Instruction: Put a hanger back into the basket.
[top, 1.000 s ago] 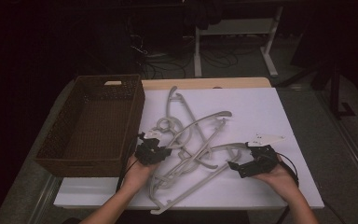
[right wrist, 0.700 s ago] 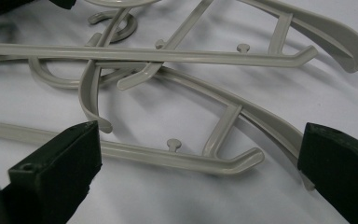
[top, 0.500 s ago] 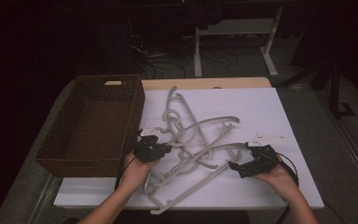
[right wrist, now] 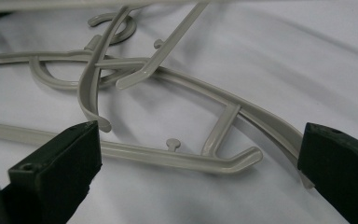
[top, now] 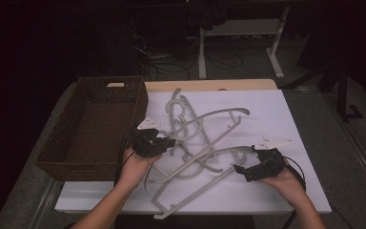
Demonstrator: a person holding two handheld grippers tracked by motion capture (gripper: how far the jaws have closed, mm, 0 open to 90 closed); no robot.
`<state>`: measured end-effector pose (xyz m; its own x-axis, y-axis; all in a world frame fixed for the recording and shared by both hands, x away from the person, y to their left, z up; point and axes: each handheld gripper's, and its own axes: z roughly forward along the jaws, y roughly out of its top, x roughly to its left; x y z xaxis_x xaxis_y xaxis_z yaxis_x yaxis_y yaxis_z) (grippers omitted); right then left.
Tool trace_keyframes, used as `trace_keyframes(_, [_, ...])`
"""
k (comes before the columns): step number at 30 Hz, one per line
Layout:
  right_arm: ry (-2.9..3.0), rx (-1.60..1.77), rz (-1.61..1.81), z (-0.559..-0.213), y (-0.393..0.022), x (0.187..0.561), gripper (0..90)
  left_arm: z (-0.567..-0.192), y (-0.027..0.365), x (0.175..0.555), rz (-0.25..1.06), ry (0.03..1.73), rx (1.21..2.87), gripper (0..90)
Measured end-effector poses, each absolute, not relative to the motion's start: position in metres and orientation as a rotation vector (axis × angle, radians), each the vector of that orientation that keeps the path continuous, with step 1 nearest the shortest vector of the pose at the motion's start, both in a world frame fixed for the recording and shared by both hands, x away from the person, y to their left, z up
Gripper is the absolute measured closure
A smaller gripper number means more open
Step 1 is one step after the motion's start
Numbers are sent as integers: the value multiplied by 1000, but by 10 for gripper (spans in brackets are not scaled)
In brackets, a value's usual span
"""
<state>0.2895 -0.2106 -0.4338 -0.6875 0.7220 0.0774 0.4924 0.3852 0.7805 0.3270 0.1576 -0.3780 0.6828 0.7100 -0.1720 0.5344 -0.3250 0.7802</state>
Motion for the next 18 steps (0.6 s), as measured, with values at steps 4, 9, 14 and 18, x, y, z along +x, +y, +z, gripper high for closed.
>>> trace_keyframes(4, [2370,1070,1196,-434,-211,289,0,-362,156,326,253,940,2002,818])
trace_keyframes(9, [2369,1071,1198,-433,-210,289,0,-342,156,328,262,897,2012,818])
trace_keyframes(14, [2368,1072,1203,-433,-211,289,0,-325,160,334,276,850,2033,818])
trace_keyframes(18, [2368,1072,1205,-434,-211,289,0,-309,166,340,316,821,2054,818])
